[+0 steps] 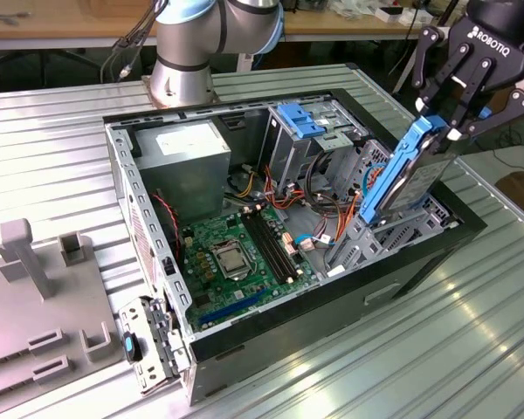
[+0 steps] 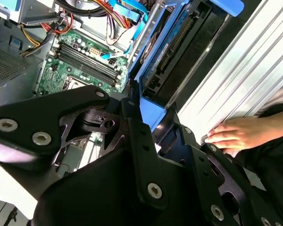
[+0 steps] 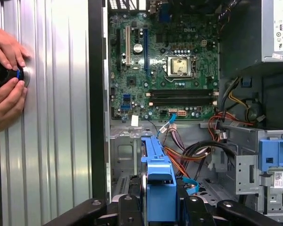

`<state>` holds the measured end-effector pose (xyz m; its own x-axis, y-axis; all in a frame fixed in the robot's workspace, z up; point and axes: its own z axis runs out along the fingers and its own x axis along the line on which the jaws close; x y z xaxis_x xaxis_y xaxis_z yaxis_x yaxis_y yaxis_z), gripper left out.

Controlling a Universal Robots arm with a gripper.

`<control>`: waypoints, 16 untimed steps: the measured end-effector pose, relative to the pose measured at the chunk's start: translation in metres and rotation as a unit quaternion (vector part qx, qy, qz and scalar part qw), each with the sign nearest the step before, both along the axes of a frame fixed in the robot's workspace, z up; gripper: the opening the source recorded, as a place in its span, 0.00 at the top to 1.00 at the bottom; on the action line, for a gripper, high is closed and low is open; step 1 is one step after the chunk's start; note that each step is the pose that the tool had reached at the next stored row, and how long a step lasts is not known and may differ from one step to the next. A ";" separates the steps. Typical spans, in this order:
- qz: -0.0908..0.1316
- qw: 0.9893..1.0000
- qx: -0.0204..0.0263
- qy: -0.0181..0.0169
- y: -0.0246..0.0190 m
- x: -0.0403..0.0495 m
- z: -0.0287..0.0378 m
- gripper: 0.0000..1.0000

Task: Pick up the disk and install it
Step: 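Insert the disk into the insertion slot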

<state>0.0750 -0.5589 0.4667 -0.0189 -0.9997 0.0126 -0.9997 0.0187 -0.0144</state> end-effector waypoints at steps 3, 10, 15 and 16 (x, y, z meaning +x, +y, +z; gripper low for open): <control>0.000 1.000 0.000 0.000 0.0000 0.0029 -0.0011 0.63; 0.000 1.000 0.000 0.000 -0.0001 0.0030 -0.0044 0.63; 0.000 1.000 0.000 0.000 -0.0001 0.0030 -0.0064 0.63; 0.000 1.000 0.000 0.000 -0.0001 0.0030 -0.0068 0.63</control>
<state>0.0780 -0.5590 0.4599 -0.0191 -0.9997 0.0126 -0.9997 0.0189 -0.0144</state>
